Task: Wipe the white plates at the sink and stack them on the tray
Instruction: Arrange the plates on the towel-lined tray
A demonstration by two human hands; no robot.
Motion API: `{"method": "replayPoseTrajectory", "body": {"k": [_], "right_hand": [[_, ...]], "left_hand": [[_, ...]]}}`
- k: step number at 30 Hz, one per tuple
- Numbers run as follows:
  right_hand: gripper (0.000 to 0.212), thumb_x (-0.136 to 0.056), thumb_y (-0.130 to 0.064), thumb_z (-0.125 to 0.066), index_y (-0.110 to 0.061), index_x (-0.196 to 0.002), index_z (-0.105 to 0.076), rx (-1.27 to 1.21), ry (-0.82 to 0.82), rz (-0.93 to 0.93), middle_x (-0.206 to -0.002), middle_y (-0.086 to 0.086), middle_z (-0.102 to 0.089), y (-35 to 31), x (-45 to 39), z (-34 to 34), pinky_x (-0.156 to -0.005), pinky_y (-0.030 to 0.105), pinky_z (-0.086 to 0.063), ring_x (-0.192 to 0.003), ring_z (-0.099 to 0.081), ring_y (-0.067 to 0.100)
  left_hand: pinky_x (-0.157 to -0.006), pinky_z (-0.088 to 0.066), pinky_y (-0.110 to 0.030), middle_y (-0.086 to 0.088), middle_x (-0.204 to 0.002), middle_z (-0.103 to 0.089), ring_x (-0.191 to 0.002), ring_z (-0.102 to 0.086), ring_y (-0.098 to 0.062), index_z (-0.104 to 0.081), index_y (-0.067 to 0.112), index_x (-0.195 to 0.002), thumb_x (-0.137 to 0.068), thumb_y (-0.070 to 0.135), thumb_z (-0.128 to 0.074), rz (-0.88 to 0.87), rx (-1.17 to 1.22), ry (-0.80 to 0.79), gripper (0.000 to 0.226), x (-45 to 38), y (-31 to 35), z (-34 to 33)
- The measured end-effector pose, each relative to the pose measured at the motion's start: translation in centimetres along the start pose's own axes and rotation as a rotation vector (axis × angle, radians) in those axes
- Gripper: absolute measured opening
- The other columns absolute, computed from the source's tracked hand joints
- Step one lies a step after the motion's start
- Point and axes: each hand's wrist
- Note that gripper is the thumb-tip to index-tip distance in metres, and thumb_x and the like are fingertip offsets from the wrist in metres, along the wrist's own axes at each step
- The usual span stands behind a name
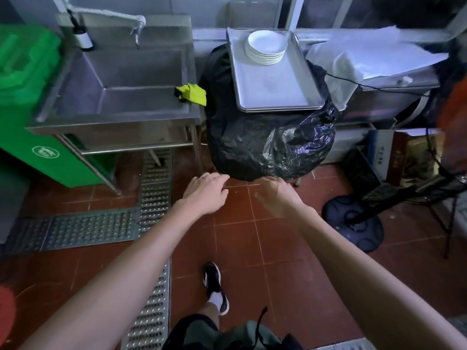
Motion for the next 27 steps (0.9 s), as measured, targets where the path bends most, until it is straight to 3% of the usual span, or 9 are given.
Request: {"method": "replayPoseTrajectory", "body": {"k": [16, 23, 27], "right_hand": [[0.046, -0.095, -0.029, -0.056, -0.021, -0.139, -0.056, -0.076, 0.100, -0.149, -0.144, 0.001, -0.057, 8.1, -20.1, 8.3, -0.104, 0.045, -0.045, -0.131, -0.051, 0.029], [0.043, -0.096, -0.031, -0.053, -0.024, -0.139, -0.055, -0.056, 0.079, -0.132, -0.140, 0.001, -0.058, 15.1, -29.8, 12.3, -0.102, 0.043, -0.044, -0.127, -0.051, 0.032], [0.047, -0.098, -0.028, -0.052, -0.023, -0.145, -0.050, -0.067, 0.045, -0.100, -0.150, 0.000, -0.050, 18.7, -35.0, 14.7, -0.107, 0.044, -0.040, -0.134, -0.046, 0.030]], "left_hand": [[-0.106, -0.041, -0.043, 0.002, -0.147, -0.054, -0.134, -0.049, -0.025, -0.046, 0.028, -0.148, -0.100, 0.040, -0.050, -0.152, -0.019, -0.025, 0.050, -25.4, -0.8, 6.4], [-0.105, -0.042, -0.044, -0.002, -0.143, -0.057, -0.132, -0.050, -0.028, -0.053, 0.025, -0.140, -0.101, 0.038, -0.047, -0.120, -0.054, -0.058, 0.042, -36.7, 1.9, 8.6], [-0.105, -0.044, -0.044, -0.004, -0.142, -0.057, -0.129, -0.052, -0.029, -0.054, 0.021, -0.138, -0.101, 0.034, -0.048, -0.074, -0.008, -0.064, 0.040, -42.1, 2.6, 9.5]]}}
Point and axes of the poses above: each hand's wrist, its own x-axis away from the middle knuckle, its own z-axis out of the back of the hand, y = z × x
